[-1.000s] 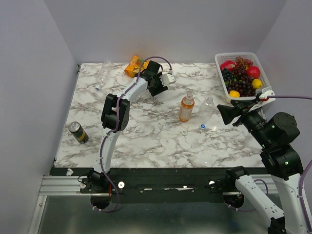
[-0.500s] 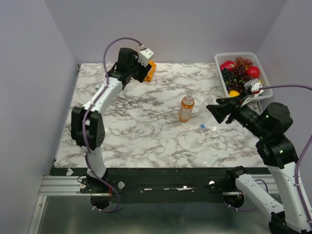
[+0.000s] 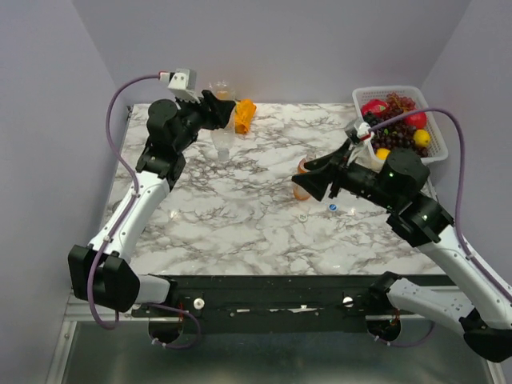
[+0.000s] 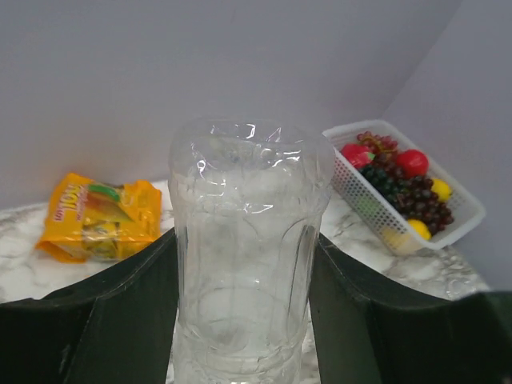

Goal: Unscrew the bottle caps
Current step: Pass from the left arm to the right

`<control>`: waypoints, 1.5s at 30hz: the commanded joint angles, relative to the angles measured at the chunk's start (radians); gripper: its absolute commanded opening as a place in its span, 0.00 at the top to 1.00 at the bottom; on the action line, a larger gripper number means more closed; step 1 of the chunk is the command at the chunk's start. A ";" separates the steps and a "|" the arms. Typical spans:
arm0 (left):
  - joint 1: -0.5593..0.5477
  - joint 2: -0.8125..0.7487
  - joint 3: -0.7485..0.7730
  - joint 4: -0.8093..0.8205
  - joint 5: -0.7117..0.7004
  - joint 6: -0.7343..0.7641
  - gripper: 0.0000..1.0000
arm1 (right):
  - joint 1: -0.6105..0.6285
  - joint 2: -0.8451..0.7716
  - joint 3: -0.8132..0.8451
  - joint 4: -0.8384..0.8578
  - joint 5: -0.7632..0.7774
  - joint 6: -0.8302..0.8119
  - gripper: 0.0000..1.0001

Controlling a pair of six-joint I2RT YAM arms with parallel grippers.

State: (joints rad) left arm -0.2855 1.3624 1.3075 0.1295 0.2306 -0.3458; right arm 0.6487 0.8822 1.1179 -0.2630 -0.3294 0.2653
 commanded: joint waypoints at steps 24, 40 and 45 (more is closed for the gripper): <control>-0.030 -0.451 -0.674 0.568 -0.071 -0.926 0.45 | 0.305 0.514 0.312 0.035 0.237 -0.100 0.32; -0.096 -0.448 -0.671 0.596 -0.112 -0.937 0.45 | 0.327 0.623 0.396 -0.025 0.270 -0.115 0.24; -0.110 -0.445 -0.672 0.604 -0.122 -0.935 0.45 | 0.325 0.641 0.402 -0.033 0.286 -0.123 0.22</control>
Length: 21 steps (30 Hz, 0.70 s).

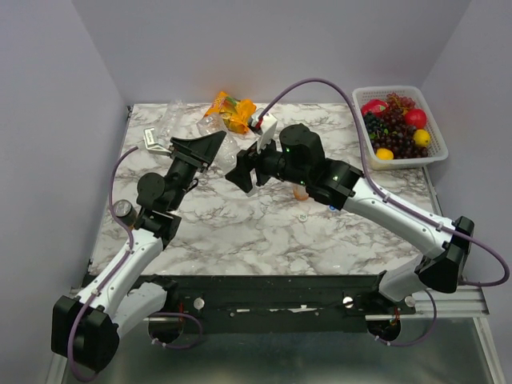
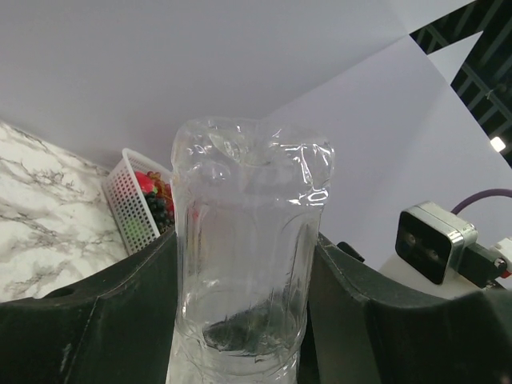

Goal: Unscrew the bottle caps
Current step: Pass from the left arm to the right

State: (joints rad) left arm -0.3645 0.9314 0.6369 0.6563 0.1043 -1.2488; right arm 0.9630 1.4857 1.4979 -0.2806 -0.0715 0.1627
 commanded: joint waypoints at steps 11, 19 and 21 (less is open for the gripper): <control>-0.039 -0.049 0.004 0.037 0.008 0.046 0.27 | 0.011 0.031 0.001 -0.017 0.065 -0.029 0.56; -0.044 -0.166 0.066 -0.242 -0.026 0.320 0.01 | 0.013 0.012 0.030 -0.064 0.097 -0.048 0.60; -0.042 -0.196 0.076 -0.326 -0.041 0.374 0.01 | 0.011 0.004 0.044 -0.098 0.119 -0.060 0.60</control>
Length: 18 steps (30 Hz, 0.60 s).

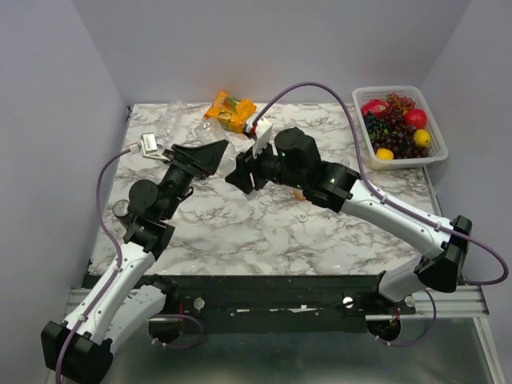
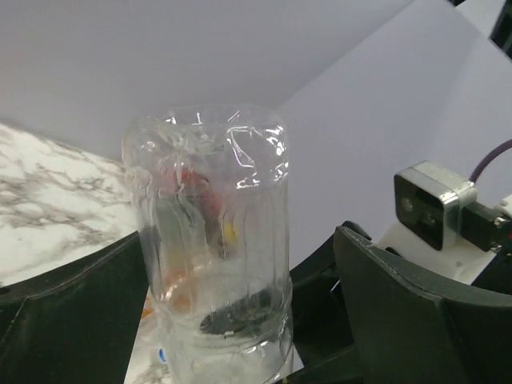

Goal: Unscrew the bottle caps
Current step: Pass from the left arm to the right, then pass from the right arm to the left

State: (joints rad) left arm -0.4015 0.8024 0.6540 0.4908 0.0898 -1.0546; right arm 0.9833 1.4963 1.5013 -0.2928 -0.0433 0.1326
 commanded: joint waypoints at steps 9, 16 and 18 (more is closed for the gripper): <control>-0.003 -0.203 0.062 -0.311 -0.036 0.418 0.01 | -0.008 -0.117 -0.030 -0.203 0.089 -0.013 0.62; -0.003 -0.141 0.229 -0.575 0.215 0.809 0.01 | -0.009 -0.221 -0.101 -0.353 -0.044 -0.005 0.62; -0.005 -0.127 0.256 -0.656 0.258 0.870 0.02 | -0.008 -0.258 -0.119 -0.416 -0.116 0.005 0.62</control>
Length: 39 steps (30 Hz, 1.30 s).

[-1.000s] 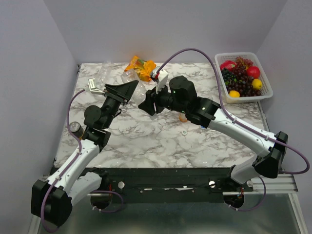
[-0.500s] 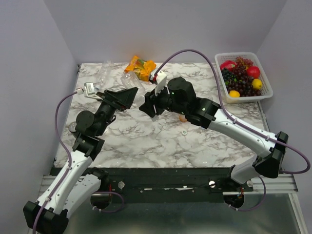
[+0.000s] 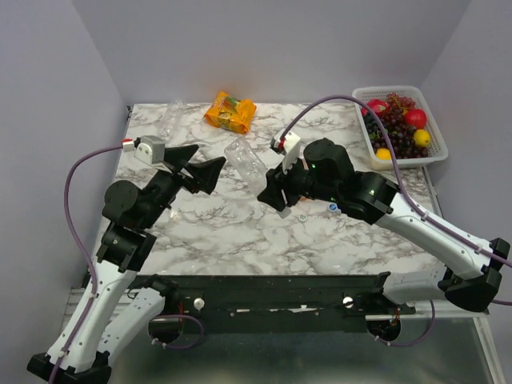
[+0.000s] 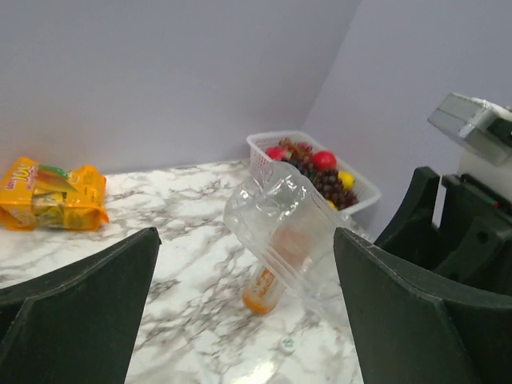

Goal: Unscrew the bottle caps
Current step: Pass from the right arm to the left

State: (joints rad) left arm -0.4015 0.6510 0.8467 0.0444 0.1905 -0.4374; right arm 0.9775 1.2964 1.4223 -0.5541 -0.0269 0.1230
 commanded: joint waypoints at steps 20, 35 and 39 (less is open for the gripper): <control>-0.368 0.113 0.020 -0.411 0.630 0.565 0.01 | -0.003 -0.106 -0.195 -0.550 -0.565 0.003 0.65; -0.497 0.286 0.058 -0.572 0.679 0.620 0.01 | -0.002 -0.075 -0.221 -0.590 -0.821 -0.077 0.65; -0.500 0.297 0.048 -0.575 0.694 0.609 0.01 | -0.003 -0.069 -0.214 -0.587 -0.834 -0.082 0.66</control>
State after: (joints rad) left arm -0.8932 0.9318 0.8768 -0.4854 0.8497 0.1600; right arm 0.9760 1.2285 1.2057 -1.1286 -0.7773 0.0605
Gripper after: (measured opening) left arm 0.988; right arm 0.587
